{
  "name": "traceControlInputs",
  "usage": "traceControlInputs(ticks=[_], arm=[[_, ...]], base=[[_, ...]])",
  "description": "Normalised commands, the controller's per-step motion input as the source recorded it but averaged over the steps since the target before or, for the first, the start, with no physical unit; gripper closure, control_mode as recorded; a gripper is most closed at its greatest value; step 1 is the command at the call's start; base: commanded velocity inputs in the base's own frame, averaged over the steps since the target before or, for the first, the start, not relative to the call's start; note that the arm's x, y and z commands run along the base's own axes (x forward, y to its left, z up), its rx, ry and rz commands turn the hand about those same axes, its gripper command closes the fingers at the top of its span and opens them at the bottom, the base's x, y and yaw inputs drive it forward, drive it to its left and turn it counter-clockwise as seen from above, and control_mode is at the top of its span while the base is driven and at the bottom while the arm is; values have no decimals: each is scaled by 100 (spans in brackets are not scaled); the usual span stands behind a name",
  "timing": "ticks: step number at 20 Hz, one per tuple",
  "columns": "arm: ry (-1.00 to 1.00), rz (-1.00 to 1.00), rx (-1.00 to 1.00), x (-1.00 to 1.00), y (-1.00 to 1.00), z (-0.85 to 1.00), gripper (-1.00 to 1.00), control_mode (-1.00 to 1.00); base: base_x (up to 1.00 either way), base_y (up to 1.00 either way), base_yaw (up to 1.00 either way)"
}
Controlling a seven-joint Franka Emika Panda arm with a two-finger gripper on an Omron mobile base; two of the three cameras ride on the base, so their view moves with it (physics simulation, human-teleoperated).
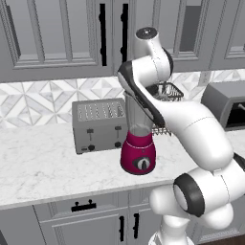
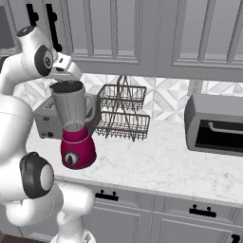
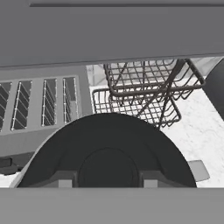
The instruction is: Close the lid blender by securely placing the lid on top.
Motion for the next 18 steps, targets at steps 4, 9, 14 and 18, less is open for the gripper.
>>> traceControlInputs(ticks=[4,9,14,18], arm=[[-5,-4,0,1,1,-14,100,-100],[-3,-4,0,0,0,-32,100,-100],[-2,-4,0,0,0,-52,100,-100],[0,-4,-2,0,0,-58,100,-100]], base=[[0,0,0],[0,0,0],[0,0,0],[0,0,0]])
